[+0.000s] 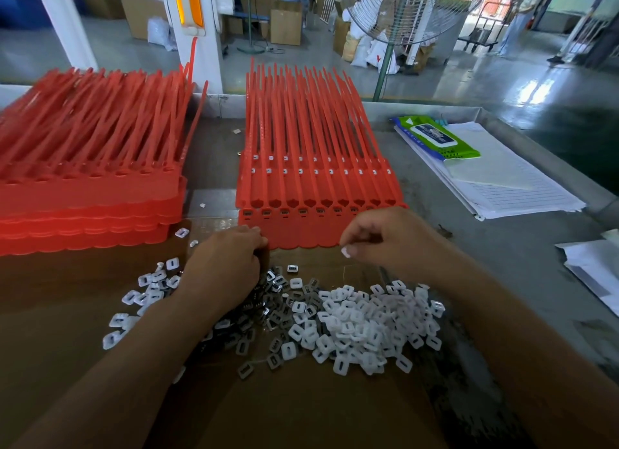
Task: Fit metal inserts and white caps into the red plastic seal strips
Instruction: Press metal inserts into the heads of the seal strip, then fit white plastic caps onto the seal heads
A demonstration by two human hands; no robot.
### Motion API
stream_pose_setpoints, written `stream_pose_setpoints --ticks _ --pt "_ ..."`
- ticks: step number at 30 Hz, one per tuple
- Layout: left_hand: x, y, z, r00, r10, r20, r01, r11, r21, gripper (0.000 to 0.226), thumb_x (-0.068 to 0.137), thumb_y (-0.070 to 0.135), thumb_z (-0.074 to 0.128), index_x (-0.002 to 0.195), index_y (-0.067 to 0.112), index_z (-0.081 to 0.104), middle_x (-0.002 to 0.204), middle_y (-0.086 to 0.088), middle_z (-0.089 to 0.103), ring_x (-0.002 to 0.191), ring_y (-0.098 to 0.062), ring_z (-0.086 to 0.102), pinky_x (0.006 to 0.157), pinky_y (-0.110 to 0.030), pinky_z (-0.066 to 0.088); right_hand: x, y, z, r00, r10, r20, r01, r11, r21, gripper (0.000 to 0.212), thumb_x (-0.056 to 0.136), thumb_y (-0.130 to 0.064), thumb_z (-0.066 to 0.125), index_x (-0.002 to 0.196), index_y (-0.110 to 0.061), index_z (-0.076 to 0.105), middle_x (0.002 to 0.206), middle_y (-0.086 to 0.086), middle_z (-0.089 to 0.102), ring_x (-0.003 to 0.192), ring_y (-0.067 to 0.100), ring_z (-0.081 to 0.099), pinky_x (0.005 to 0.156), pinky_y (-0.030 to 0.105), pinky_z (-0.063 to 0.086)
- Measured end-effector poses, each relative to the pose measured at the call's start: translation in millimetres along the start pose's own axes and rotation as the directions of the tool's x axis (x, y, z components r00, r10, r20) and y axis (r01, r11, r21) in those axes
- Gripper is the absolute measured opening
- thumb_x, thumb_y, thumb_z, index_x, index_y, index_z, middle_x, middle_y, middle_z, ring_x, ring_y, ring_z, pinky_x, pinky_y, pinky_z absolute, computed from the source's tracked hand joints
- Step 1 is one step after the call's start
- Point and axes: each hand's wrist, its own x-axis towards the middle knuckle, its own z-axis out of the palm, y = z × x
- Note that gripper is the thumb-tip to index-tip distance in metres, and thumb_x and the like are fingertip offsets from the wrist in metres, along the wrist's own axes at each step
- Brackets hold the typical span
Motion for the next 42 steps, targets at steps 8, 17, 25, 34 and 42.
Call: stream_pose_setpoints --ticks 8,17,25,34,42 --pt "-2.2 0.5 -0.2 1.000 0.018 -0.019 -0.018 1.000 -0.010 0.039 0.082 0.002 0.045 0.117 0.014 0.060 0.128 -0.002 0.054 0.117 -0.018 0.049 0.096 -0.028 0.035 55.3 -27.4 20.6 1.000 -0.024 -0.013 0.025 0.998 0.050 0.006 0.085 -0.015 0.063 0.079 -0.019 0.062 0.071 -0.016 0.056 0.069 -0.003 0.055 0.065 0.011 0.045" --pt "-3.5 0.0 -0.7 0.999 0.035 -0.031 -0.035 0.999 0.003 0.040 0.084 0.007 0.046 0.121 0.018 0.057 0.135 0.003 0.048 0.122 -0.014 0.044 0.097 -0.026 0.035 113.8 -41.1 61.5 0.997 -0.009 -0.072 0.012 0.999 0.043 0.010 0.086 -0.009 0.059 0.086 -0.009 0.070 0.097 0.003 0.068 0.083 0.009 0.056 0.076 0.019 0.037" --pt "-2.9 -0.2 -1.4 0.999 0.048 -0.022 -0.047 0.999 0.020 0.040 0.082 0.005 0.046 0.118 0.018 0.060 0.128 -0.001 0.054 0.115 -0.018 0.051 0.092 -0.030 0.040 126.9 -45.0 72.6 0.998 0.044 -0.053 -0.044 0.999 -0.003 0.014 0.086 -0.010 0.057 0.086 -0.009 0.071 0.101 0.006 0.069 0.095 0.018 0.061 0.078 0.025 0.043" --pt "-2.9 1.1 -2.9 0.999 0.049 -0.007 -0.049 0.998 0.029 0.041 0.081 0.005 0.046 0.116 0.019 0.060 0.126 0.000 0.055 0.110 -0.019 0.053 0.090 -0.033 0.044 124.1 -51.4 77.8 0.996 0.016 -0.085 -0.026 0.992 -0.126 0.017 0.088 -0.010 0.052 0.098 -0.006 0.064 0.106 0.010 0.064 0.099 0.024 0.058 0.085 0.035 0.046" --pt "-2.7 2.1 -2.2 0.999 0.044 -0.013 -0.043 0.999 0.032 0.039 0.081 0.005 0.047 0.114 0.018 0.062 0.124 0.001 0.057 0.108 -0.019 0.054 0.086 -0.029 0.042 125.6 -48.4 80.1 0.987 0.077 -0.138 -0.080 0.997 -0.016 0.018 0.088 -0.013 0.056 0.099 -0.006 0.067 0.103 0.009 0.066 0.098 0.022 0.060 0.088 0.039 0.048"
